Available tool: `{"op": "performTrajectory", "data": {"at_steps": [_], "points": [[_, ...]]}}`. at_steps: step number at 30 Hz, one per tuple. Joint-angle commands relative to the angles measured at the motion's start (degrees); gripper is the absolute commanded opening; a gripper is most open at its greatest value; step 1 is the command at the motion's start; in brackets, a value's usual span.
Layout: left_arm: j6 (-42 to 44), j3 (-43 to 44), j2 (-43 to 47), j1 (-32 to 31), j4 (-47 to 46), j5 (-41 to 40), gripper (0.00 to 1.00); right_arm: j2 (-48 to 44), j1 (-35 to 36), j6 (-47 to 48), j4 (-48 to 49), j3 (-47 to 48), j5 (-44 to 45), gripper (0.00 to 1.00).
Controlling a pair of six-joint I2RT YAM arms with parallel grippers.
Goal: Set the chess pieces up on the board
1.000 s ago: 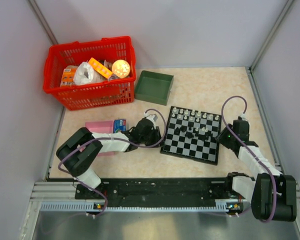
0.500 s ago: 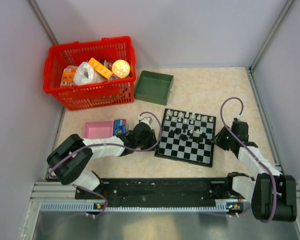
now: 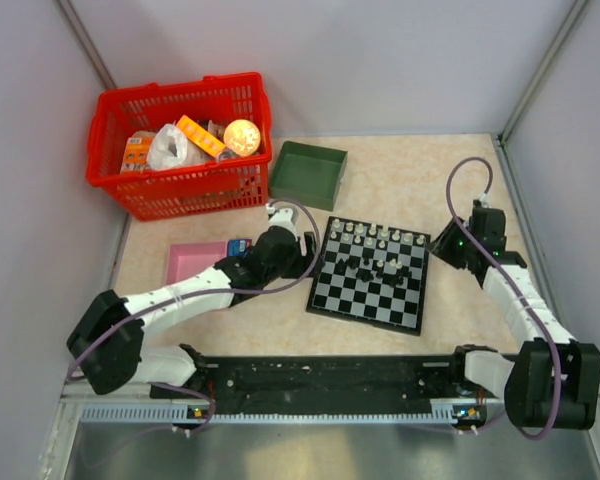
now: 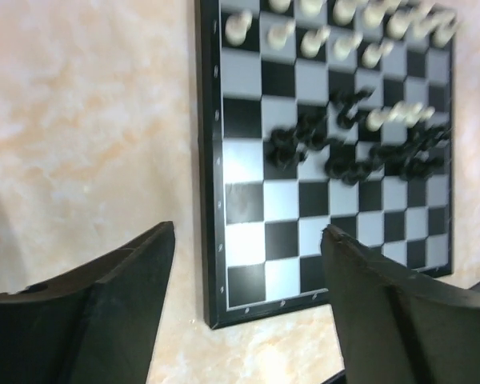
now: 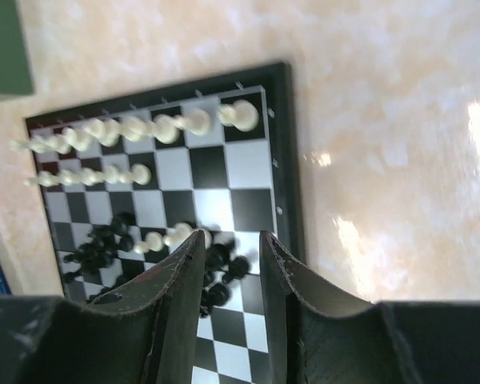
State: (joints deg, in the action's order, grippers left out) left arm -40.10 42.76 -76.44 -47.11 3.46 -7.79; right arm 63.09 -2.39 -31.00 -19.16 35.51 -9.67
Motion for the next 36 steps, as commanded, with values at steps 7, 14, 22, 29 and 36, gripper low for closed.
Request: {"op": "performTrajectory", "data": {"at_steps": [7,14,22,29,36], "points": [[7.8,19.0,2.7,10.3,-0.8,-5.7,0.99,3.8,6.4,9.0,-8.3,13.5,0.0,0.35],[8.0,35.2,-3.6,15.5,2.6,-7.9,0.99,7.4,14.4,12.1,-11.6,18.6,3.9,0.35],[5.3,17.3,4.4,19.1,-7.6,-1.3,0.99,14.2,19.8,14.9,-12.9,21.9,7.2,0.33],[7.7,16.9,8.0,24.4,-3.7,2.7,0.99,19.2,23.3,15.3,-13.4,23.3,9.4,0.32],[8.3,17.7,7.3,25.3,-1.7,6.2,0.99,20.4,23.9,13.9,-13.4,24.3,15.2,0.31]]}}
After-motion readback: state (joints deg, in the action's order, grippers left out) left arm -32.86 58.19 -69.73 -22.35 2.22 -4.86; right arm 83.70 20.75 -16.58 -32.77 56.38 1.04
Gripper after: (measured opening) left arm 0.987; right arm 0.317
